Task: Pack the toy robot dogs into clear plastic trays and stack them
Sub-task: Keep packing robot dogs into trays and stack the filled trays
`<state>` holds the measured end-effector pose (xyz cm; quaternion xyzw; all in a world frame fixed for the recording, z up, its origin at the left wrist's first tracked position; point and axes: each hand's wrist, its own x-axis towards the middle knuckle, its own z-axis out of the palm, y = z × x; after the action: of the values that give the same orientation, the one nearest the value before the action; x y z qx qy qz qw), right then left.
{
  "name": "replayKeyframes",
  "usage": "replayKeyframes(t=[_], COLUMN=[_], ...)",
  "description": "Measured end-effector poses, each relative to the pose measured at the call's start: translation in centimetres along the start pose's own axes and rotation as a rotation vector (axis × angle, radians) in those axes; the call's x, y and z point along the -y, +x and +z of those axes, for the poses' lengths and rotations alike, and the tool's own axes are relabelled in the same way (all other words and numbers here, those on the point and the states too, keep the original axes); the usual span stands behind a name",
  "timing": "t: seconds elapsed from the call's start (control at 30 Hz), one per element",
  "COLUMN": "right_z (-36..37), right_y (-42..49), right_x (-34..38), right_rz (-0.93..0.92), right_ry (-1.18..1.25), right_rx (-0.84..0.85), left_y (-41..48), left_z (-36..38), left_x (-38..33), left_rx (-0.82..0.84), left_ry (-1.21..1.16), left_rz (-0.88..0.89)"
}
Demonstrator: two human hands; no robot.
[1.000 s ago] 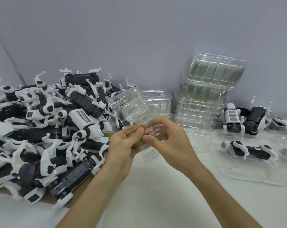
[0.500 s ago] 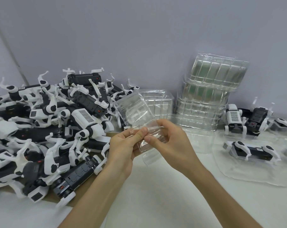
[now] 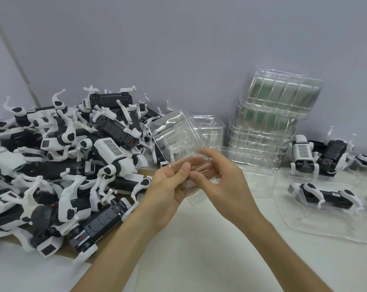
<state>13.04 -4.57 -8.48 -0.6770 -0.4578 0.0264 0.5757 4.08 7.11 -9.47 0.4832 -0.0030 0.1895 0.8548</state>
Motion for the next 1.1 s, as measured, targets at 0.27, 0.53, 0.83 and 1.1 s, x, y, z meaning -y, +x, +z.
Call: replayKeyframes(t=[0.27,0.53,0.83,1.1], right_z=[0.2,-0.7,-3.5,-9.0], right_y=[0.0,0.3,1.6,2.4], right_x=[-0.3,-0.2,-0.2,0.5], right_rz=[0.035,0.082,0.004,-0.087], right_ry=[-0.036,-0.001,-0.063,-0.238], right_rx=[0.017,0.026,-0.201,-0.427], left_y=[0.4,0.0,0.2,0.2], left_z=[0.0,0.1,1.0,-1.5], left_x=[0.3,0.2,0.5,2.2], left_rx=[-0.238,-0.313,-0.482,-0.499], left_ry=[0.151,0.239,0.214,-0.007], left_rz=[0.006,0.047,0.116,-0.242])
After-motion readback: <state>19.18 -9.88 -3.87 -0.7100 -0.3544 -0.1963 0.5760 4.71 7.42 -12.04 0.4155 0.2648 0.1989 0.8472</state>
